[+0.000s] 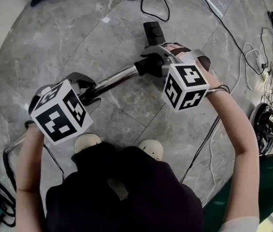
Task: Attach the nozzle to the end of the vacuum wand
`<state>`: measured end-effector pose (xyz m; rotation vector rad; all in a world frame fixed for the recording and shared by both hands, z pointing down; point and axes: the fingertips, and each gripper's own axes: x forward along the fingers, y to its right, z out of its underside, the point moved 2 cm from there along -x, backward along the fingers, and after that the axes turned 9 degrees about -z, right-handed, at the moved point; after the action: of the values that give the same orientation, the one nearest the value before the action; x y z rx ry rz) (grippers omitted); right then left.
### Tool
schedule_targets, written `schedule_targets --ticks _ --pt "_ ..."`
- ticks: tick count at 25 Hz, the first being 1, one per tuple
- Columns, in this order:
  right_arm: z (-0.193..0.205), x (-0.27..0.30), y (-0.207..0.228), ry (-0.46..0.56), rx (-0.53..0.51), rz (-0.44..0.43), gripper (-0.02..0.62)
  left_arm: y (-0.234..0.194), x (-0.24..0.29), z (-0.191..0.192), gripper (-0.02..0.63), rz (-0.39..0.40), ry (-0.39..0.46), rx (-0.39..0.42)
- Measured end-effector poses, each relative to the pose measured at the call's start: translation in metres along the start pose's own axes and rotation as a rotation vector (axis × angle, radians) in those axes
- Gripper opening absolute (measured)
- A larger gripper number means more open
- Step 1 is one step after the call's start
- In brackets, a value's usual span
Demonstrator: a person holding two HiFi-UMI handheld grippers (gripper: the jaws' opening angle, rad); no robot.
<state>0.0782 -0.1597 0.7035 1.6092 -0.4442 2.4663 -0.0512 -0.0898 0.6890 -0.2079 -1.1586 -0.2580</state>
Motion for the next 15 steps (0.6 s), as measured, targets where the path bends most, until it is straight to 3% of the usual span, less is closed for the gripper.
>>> schedule_targets --ticks 10,15 --pt "-0.006 0.005 -0.003 -0.01 -0.028 -0.002 0.192 0.002 0.009 0.006 0.166 0.007 -0.042 -0.005" --pt "-0.007 0.01 -0.006 -0.09 -0.079 0.002 0.192 0.004 0.012 0.011 0.166 0.012 -0.099 -0.002"
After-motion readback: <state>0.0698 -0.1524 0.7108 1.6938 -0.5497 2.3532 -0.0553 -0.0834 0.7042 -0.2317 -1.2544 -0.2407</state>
